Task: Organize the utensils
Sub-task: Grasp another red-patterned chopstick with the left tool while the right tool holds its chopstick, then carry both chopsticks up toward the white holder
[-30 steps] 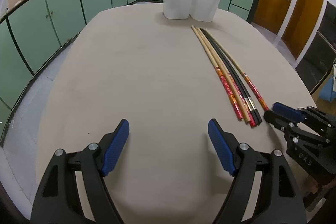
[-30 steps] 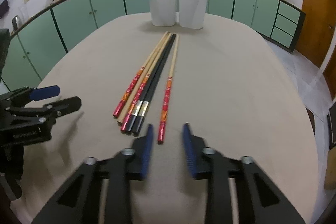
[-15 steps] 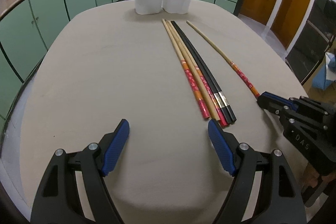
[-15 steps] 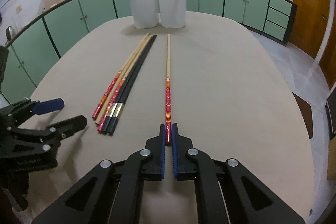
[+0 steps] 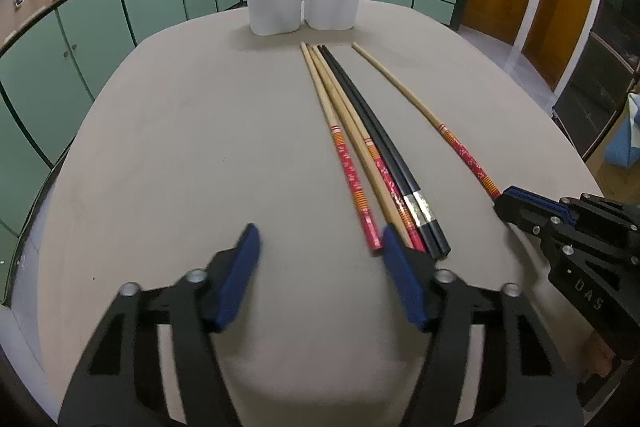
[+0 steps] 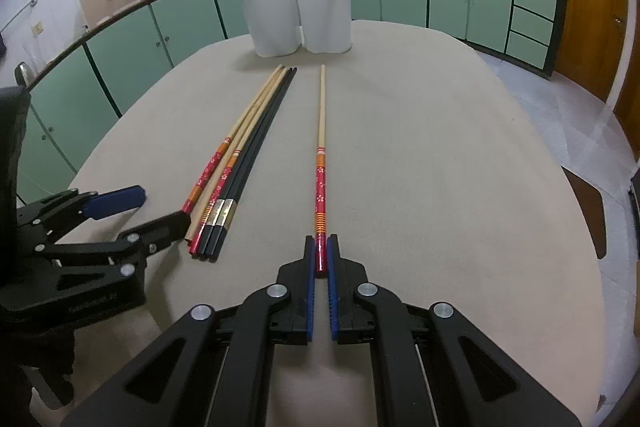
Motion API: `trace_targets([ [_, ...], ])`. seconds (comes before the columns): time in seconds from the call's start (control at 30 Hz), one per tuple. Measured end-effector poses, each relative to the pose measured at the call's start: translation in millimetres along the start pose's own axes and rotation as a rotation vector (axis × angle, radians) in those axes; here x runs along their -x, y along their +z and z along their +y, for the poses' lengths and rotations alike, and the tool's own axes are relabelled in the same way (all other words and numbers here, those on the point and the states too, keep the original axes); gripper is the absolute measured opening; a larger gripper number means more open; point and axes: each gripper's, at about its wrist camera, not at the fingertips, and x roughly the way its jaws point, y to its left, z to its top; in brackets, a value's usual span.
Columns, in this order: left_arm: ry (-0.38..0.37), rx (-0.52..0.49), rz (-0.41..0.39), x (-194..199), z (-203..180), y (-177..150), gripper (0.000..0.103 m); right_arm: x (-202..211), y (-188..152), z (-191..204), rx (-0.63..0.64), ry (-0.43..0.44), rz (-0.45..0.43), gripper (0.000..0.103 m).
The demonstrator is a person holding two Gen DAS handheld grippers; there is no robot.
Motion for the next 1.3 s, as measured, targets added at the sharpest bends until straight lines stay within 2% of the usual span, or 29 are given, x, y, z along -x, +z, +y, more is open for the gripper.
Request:
trace_targets([
  [0.03, -0.004, 0.001, -0.003, 0.2, -0.4, 0.3, 0.042, -0.4, 0.0, -0.2, 0.000, 0.002, 0.001, 0.006],
  [0.13, -0.020, -0.001, -0.010, 0.2, -2.0, 0.2, 0.028, -0.4, -0.6, -1.2, -0.003, 0.007, 0.001, 0.006],
  [0.23, -0.033, 0.000, -0.017, 0.3, -4.3, -0.3, 0.007, -1.6, 0.2, 1.1, 0.008, -0.006, 0.001, 0.006],
  [0.47, -0.038, 0.012, -0.024, 2.1, -2.9, 1.2, 0.006, 2.1, 1.0, 1.1, 0.002, -0.014, -0.008, 0.005],
  [0.67, -0.027, 0.015, -0.066, 19.5, 2.7, 5.3, 0.006, 18.9, 11.5, 1.6, 0.013, -0.010, -0.052, 0.005],
  [0.97, -0.016, 0.024, -0.182, 65.2, 15.2, 29.4, 0.005, 49.1, 35.9, -0.1, 0.026, -0.007, -0.135, 0.005],
  [1.3, -0.024, -0.003, -0.309, 105.7, 21.3, 68.8, 0.005, 92.7, 84.4, 5.9, 0.059, 0.029, -0.263, 0.005],
])
